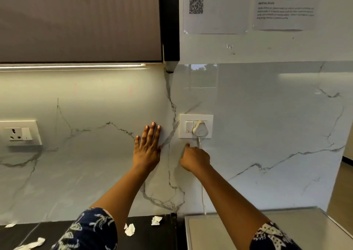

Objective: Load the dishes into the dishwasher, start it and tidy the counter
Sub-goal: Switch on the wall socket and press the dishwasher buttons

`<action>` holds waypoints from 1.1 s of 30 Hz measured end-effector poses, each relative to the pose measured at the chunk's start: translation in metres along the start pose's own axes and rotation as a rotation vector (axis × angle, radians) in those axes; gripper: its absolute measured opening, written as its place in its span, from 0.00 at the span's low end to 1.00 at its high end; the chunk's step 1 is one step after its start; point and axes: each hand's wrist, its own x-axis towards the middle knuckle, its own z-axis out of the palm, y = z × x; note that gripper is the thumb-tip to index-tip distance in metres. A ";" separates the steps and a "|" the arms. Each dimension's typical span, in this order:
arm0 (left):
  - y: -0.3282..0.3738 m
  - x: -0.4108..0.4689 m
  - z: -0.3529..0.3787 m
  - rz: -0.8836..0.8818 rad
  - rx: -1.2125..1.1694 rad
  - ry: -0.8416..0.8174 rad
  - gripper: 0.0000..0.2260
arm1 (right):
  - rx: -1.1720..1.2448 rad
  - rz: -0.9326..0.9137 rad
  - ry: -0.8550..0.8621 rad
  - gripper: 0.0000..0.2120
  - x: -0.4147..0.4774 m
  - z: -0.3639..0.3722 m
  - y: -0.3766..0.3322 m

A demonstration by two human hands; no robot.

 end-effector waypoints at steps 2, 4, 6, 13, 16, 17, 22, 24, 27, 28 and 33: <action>0.008 -0.005 -0.019 -0.024 0.043 -0.101 0.32 | 0.023 -0.015 -0.034 0.17 -0.020 -0.008 0.009; 0.019 -0.018 -0.036 -0.036 0.064 -0.194 0.31 | 0.050 -0.034 -0.024 0.18 -0.048 -0.006 0.023; 0.034 -0.051 -0.048 -0.067 -0.003 -0.246 0.30 | 0.076 -0.037 -0.034 0.20 -0.085 0.001 0.040; 0.112 -0.272 -0.063 -0.134 -0.343 -0.322 0.22 | 0.226 0.060 -0.250 0.21 -0.254 0.054 0.105; 0.153 -0.380 -0.063 -0.175 -0.387 -0.439 0.19 | 0.260 0.069 -0.376 0.20 -0.337 0.080 0.130; 0.167 -0.415 -0.066 -0.182 -0.392 -0.473 0.19 | 0.267 0.073 -0.412 0.20 -0.367 0.086 0.139; 0.221 -0.548 -0.086 -0.145 -0.328 -0.584 0.32 | 0.233 -0.034 -0.399 0.16 -0.492 0.112 0.173; 0.234 -0.577 -0.092 -0.138 -0.356 -0.528 0.27 | 0.222 -0.141 -0.230 0.13 -0.534 0.123 0.181; 0.248 -0.612 -0.098 -0.115 -0.381 -0.378 0.23 | 0.187 -0.217 -0.067 0.20 -0.583 0.142 0.198; 0.249 -0.621 -0.102 -0.116 -0.379 -0.359 0.23 | 0.156 -0.233 -0.058 0.22 -0.593 0.147 0.203; 0.239 -0.642 -0.115 -0.068 -0.260 -0.313 0.21 | 0.002 -0.233 -0.055 0.27 -0.609 0.149 0.198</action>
